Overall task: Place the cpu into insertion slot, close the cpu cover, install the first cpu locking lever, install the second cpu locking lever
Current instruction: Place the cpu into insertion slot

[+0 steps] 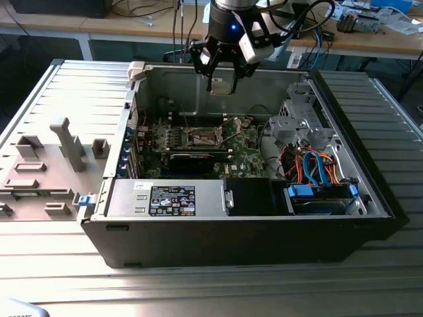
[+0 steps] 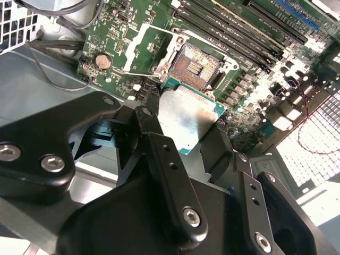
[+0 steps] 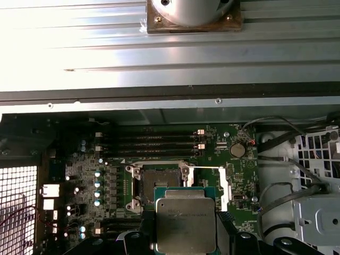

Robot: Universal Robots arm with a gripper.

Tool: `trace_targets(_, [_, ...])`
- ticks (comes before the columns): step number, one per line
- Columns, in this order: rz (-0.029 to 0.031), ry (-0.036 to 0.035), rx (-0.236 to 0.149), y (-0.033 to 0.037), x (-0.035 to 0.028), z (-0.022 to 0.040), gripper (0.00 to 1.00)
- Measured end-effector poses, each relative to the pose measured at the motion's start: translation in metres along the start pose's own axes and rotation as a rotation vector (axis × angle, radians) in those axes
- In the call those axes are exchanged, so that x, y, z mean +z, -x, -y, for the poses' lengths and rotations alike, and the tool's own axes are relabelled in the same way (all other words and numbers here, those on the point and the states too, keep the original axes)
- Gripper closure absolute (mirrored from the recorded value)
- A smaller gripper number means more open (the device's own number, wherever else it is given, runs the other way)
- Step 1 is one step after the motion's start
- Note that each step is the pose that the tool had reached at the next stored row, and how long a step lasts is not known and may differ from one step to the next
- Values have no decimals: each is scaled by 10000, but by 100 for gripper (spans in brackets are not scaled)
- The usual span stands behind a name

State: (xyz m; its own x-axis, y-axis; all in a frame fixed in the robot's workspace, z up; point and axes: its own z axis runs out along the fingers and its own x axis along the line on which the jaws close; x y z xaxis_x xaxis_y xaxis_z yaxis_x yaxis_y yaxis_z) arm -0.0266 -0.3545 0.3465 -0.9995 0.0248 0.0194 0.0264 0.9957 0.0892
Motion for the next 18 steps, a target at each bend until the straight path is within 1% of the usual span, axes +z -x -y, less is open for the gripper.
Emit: trace_targets(18, [0, 1, 0, 1, 34, 3, 46])
